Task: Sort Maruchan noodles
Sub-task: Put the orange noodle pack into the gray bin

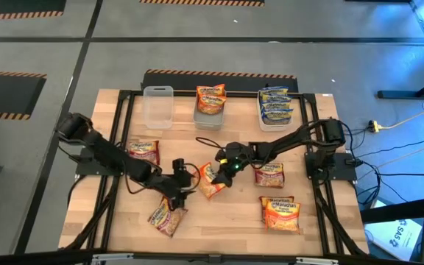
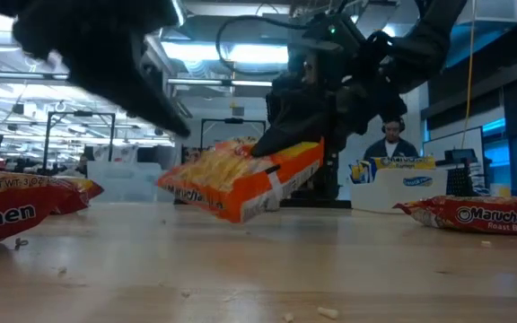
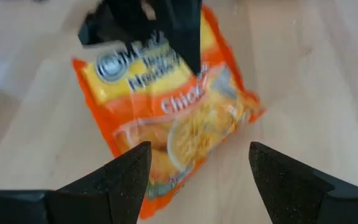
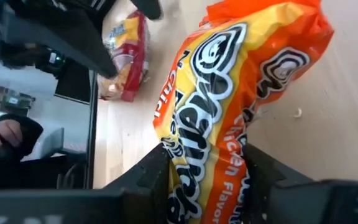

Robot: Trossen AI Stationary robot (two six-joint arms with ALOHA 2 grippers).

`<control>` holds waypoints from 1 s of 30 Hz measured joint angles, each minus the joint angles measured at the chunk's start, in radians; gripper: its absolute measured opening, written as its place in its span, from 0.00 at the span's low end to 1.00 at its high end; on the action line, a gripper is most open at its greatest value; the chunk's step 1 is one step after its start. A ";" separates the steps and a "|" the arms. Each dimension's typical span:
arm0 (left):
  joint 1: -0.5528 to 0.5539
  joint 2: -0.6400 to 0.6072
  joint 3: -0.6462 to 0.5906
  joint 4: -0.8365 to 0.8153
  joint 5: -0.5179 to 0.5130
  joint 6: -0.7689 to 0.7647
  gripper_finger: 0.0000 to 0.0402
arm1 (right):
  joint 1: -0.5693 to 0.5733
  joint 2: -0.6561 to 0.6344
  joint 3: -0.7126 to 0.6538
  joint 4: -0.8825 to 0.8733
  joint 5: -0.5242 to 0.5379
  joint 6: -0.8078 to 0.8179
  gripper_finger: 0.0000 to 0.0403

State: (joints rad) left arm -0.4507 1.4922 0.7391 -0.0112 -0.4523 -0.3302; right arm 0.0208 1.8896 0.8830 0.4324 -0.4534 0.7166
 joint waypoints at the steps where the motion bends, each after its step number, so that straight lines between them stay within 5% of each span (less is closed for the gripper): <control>1: 0.002 -0.023 0.000 -0.001 0.000 0.000 0.66 | 0.000 -0.011 0.000 -0.017 0.000 -0.023 0.30; 6: 0.021 -0.105 0.001 0.006 -0.003 0.000 0.66 | 0.020 -0.066 0.004 -0.070 0.018 -0.151 0.30; 12: 0.069 -0.122 0.001 0.029 -0.022 -0.057 0.68 | 0.093 -0.085 0.103 -0.270 0.159 -0.352 0.30; 18: 0.140 -0.093 0.001 0.049 0.132 -0.132 0.74 | 0.174 -0.086 0.232 -0.470 0.362 -0.535 0.30; 30: 0.190 -0.052 0.003 0.267 0.369 -0.137 0.81 | 0.201 -0.087 0.277 -0.540 0.452 -0.596 0.30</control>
State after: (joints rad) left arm -0.2607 1.4405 0.7425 0.2554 -0.0830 -0.4668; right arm 0.2222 1.8030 1.1595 -0.1074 -0.0010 0.1211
